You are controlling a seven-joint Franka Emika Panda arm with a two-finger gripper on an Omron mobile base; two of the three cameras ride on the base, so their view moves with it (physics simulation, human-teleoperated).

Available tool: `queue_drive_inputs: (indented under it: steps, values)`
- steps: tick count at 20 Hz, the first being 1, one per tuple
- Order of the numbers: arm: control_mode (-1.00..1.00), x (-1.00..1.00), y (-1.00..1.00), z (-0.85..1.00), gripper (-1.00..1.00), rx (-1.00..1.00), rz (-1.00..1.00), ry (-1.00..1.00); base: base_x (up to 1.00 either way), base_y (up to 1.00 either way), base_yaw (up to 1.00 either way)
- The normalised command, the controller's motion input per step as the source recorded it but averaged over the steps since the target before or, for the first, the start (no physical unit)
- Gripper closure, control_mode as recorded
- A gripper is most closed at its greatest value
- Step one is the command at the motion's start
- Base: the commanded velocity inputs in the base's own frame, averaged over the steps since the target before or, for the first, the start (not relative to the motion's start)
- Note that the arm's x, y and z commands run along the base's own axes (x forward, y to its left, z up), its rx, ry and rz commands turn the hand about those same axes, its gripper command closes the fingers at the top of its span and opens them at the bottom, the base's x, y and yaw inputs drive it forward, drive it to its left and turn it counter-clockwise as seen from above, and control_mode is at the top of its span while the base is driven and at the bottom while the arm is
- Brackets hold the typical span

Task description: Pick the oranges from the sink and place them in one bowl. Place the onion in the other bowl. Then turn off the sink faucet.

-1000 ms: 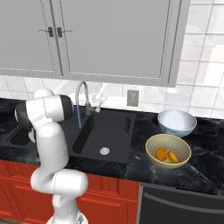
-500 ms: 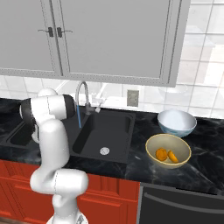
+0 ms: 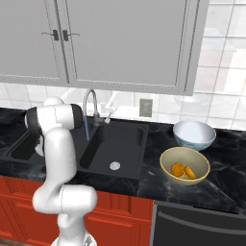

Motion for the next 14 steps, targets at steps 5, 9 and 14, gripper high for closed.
queue_drive_inputs:
  steps: [5, 9, 14]
  values:
    - [-1.00, 0.11, 0.11, -0.02, -1.00, 0.00, -0.05, -0.02, 0.00, 0.00, 0.00]
    - [-1.00, 0.13, 0.01, -0.11, -1.00, 0.00, -0.04, -0.06, 0.00, 0.00, 0.00]
    - [-1.00, 0.08, 0.00, -0.12, -1.00, 0.00, -0.05, -0.02, 0.00, 0.00, 0.00]
